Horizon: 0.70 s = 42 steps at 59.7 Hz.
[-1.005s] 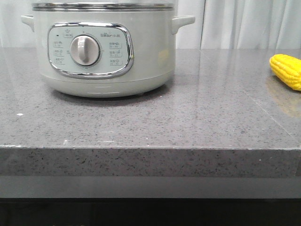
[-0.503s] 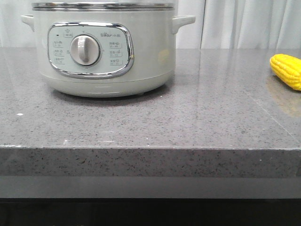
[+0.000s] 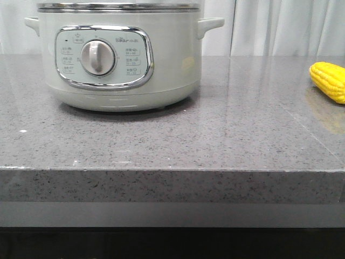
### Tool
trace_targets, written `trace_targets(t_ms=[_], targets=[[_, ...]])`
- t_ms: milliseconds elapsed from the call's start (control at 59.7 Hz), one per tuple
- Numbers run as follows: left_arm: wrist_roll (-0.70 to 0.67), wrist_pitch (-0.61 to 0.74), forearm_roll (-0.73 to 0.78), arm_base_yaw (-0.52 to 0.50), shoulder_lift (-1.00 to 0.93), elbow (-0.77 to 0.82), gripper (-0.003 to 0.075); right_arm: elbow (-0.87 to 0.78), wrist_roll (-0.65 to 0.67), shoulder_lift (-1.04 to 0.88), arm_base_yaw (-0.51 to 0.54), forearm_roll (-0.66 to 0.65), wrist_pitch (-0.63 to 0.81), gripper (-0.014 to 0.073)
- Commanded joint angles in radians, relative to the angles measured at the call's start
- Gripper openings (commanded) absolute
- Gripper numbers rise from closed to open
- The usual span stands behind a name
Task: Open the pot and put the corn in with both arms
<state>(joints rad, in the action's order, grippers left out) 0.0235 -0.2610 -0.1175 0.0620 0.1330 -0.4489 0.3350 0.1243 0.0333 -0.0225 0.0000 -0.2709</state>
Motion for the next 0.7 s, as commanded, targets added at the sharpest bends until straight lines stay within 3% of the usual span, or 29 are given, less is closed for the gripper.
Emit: trace_targets(t_ms=[0, 235, 687], targets=[[-0.001, -0.039, -0.008, -0.001, 0.098, -0.127, -0.0020, 0.115, -0.019, 0.077, 0.007, -0.025, -0.003, -0.0119], [0.001, -0.170, -0.008, -0.001, 0.299, -0.289, -0.0020, 0.286, -0.019, 0.283, 0.007, -0.025, -0.148, -0.0119], [0.001, -0.158, -0.011, -0.001, 0.437, -0.290, -0.0020, 0.256, -0.019, 0.403, 0.007, -0.025, -0.153, -0.0119]])
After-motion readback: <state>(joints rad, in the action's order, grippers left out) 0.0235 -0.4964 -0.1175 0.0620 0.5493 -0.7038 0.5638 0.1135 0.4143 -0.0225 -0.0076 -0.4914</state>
